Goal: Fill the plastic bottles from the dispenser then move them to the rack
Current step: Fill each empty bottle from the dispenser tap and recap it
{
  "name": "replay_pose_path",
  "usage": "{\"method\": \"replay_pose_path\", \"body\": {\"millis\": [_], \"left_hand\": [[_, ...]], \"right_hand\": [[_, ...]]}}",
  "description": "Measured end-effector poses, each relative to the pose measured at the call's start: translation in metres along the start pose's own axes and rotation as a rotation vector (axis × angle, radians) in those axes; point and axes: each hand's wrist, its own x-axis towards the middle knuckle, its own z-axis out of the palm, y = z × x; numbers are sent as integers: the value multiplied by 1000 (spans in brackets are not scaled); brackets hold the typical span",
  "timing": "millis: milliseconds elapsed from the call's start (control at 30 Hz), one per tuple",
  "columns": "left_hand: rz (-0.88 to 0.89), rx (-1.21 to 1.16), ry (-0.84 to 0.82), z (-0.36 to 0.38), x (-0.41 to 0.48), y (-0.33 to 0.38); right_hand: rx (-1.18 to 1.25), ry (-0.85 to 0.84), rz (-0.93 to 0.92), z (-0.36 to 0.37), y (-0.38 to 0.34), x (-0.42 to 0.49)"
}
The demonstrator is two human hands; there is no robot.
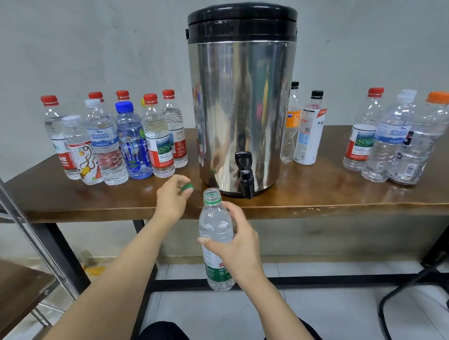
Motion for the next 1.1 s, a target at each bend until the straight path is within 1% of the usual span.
{"method": "replay_pose_path", "body": {"millis": [33, 100, 133, 167, 200, 267, 400, 733, 867, 1000, 1033, 1100], "left_hand": [[-51, -207, 22, -10, -4, 10], [-94, -574, -48, -36, -17, 35], [-86, -681, -99, -49, -25, 48], [-56, -722, -140, -61, -34, 60], [-15, -717, -171, -72, -42, 72], [79, -634, -193, -88, -57, 90], [202, -420, -141, -103, -67, 107], [299, -264, -174, -119, -70, 105], [278, -295, -172, -120, -71, 100], [209, -417, -264, -117, -73, 97], [203, -432, -253, -115, -74, 97], [217, -426, -151, -110, -74, 95]], "right_hand": [[4, 10, -14, -2, -6, 1], [4, 22, -35, -7, -17, 3], [-4, 23, -43, -9, -23, 4], [-12, 21, -56, -11, -30, 4], [-22, 18, -73, -13, -36, 5], [-48, 14, -104, -14, -47, 6], [-68, -8, -134, -10, -62, 6], [-104, -66, -143, 0, -73, 3], [-94, -77, -156, 2, -77, 5], [-72, -71, -164, 6, -80, 6], [-73, -70, -170, 8, -81, 7], [-80, -70, -185, 11, -82, 8]]}}
